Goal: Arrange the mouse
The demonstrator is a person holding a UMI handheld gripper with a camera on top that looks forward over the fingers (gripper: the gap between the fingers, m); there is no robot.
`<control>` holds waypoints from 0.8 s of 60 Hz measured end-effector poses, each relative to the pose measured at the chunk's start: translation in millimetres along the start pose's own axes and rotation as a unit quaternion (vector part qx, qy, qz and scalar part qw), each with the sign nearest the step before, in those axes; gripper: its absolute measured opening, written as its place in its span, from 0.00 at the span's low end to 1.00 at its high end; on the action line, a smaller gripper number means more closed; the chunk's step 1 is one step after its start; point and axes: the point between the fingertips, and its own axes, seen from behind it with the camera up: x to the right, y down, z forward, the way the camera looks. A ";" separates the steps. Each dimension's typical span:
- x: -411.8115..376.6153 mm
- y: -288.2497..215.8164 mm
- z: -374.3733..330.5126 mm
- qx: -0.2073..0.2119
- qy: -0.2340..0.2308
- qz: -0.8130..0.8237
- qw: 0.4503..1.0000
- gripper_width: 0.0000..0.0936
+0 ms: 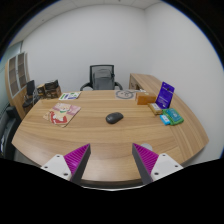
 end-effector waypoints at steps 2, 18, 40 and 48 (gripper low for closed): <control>-2.7 -0.9 8.5 0.000 -0.001 -0.001 1.000 0.93; -8.5 -10.8 88.4 -0.005 -0.001 0.000 1.000 0.93; -5.1 -31.8 215.2 -0.011 0.008 -0.006 1.000 0.92; -0.3 -35.0 255.2 -0.020 0.016 -0.004 1.000 0.93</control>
